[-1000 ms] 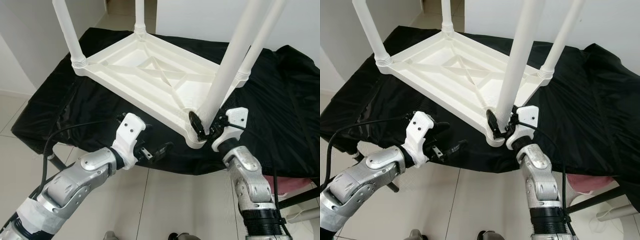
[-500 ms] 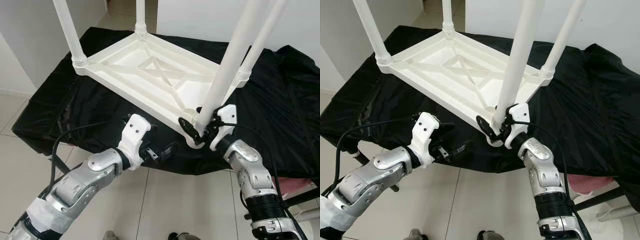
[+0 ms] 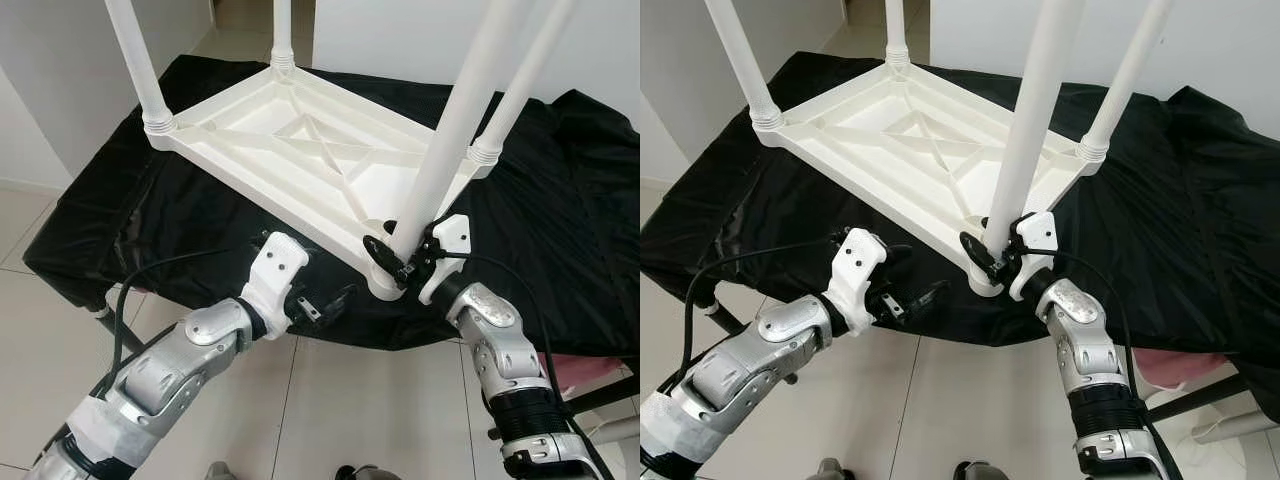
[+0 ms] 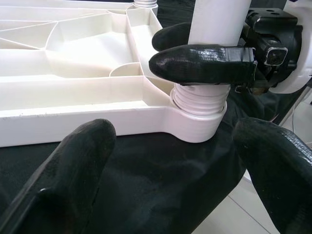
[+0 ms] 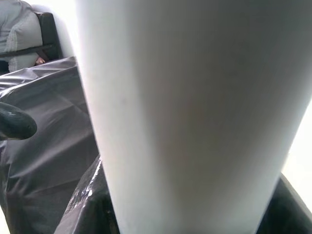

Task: Building children table

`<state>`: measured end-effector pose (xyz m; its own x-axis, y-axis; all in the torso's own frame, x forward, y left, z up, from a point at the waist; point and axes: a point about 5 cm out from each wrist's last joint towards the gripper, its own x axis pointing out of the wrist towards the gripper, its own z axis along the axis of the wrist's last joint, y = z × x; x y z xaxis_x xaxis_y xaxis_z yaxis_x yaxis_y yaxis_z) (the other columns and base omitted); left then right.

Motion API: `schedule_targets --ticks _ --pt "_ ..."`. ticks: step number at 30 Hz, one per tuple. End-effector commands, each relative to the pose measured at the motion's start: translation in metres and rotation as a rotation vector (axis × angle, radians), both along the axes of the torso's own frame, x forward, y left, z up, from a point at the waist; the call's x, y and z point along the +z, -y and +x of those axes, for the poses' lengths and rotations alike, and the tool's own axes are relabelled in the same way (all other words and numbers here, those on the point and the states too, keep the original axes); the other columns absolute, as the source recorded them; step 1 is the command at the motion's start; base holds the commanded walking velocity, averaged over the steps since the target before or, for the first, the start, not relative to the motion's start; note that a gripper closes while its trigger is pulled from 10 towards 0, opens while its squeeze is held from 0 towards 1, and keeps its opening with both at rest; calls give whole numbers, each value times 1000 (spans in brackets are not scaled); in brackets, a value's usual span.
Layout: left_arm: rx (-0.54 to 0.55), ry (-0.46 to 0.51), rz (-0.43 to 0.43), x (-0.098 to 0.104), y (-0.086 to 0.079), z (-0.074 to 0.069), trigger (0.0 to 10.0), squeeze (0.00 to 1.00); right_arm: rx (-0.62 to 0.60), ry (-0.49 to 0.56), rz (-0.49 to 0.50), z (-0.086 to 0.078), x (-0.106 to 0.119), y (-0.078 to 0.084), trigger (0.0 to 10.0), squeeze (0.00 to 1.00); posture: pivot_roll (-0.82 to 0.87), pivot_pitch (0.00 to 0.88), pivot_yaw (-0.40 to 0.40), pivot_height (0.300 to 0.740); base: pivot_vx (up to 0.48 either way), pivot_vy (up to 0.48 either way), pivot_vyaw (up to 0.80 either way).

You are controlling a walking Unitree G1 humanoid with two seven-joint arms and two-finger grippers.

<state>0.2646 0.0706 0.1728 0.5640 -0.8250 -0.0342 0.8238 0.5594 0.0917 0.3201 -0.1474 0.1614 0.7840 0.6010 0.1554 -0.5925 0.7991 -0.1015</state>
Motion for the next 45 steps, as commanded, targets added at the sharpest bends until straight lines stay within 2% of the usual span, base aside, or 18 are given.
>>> schedule_targets --ticks 1,20,23,32,34,40,45 --pt "-152 -9 15 -3 4 -6 10000 0 -10 -62 45 -3 -13 0 10000 0 43 138 -28 740 0 0 0" --pt "-136 10 13 -6 2 -5 10000 0 -281 -120 66 -4 -21 -1 10000 0 39 140 -28 740 0 0 0" --pt "-124 19 14 -7 3 -3 10000 0 -408 -127 95 -10 -22 -4 10000 0 37 134 -29 740 0 0 0" --pt "-100 36 7 -7 3 0 10000 0 -514 -161 152 -26 -29 -15 10000 0 25 119 -19 740 0 0 0" --pt "-100 36 7 -7 3 0 10000 0 -514 -161 152 -26 -29 -15 10000 0 25 119 -19 740 0 0 0" --pt "-64 42 -8 -8 5 3 10000 0 -673 -172 212 -28 -27 -24 10000 0 25 101 -24 740 0 0 0" --pt "-34 28 -28 -10 3 5 10000 0 -693 -154 222 -30 -22 -28 10000 0 27 95 -29 740 0 0 0"
